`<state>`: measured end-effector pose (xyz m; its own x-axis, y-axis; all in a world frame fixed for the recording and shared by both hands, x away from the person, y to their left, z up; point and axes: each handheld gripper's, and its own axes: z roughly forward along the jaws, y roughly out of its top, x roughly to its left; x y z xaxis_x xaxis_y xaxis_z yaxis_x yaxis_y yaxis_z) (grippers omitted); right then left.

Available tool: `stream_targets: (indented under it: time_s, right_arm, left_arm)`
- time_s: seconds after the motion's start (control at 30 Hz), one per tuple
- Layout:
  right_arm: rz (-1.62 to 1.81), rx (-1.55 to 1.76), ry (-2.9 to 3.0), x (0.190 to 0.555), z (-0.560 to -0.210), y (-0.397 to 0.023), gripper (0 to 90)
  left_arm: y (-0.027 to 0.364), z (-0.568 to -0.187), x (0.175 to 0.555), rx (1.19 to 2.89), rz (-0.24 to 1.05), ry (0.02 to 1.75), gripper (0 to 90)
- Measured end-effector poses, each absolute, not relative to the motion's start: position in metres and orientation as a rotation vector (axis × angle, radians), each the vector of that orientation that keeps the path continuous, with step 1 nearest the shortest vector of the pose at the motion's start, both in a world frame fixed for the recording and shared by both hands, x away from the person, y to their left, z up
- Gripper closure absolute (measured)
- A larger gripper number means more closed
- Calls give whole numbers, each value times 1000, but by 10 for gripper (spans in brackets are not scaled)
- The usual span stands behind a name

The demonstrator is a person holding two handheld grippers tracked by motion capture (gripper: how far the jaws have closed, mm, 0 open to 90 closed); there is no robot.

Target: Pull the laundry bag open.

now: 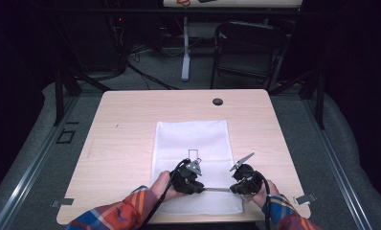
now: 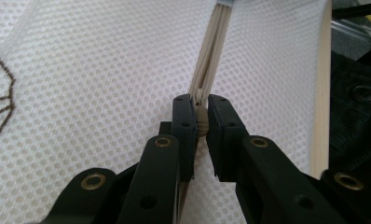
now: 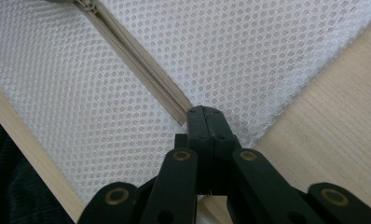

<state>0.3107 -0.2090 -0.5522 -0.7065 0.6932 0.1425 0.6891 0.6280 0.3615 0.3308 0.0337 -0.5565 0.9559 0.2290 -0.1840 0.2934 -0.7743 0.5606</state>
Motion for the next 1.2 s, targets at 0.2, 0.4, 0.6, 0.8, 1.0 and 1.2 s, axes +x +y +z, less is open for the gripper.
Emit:
stream_targets:
  time_s: [0.2,0.4,0.6,0.8,1.0,1.2]
  right_arm:
    - [613,1195,2828,311,-552,-209,900]
    - [619,1199,2829,311,-552,-209,900]
    - [616,1200,2829,311,-552,-209,900]
    - [609,1201,2827,311,-552,-210,900]
    - [616,1205,2828,311,-552,-210,900]
    - [615,1207,2827,311,-552,-210,900]
  left_arm:
    - [37,-557,331,2487,-148,374,818]
    - [44,-556,331,2488,-160,384,818]
    - [50,-556,329,2498,-151,394,818]
    - [57,-554,329,2493,-151,404,818]
    - [59,-554,328,2500,-143,410,818]
    - [62,-553,327,2504,-138,407,818]
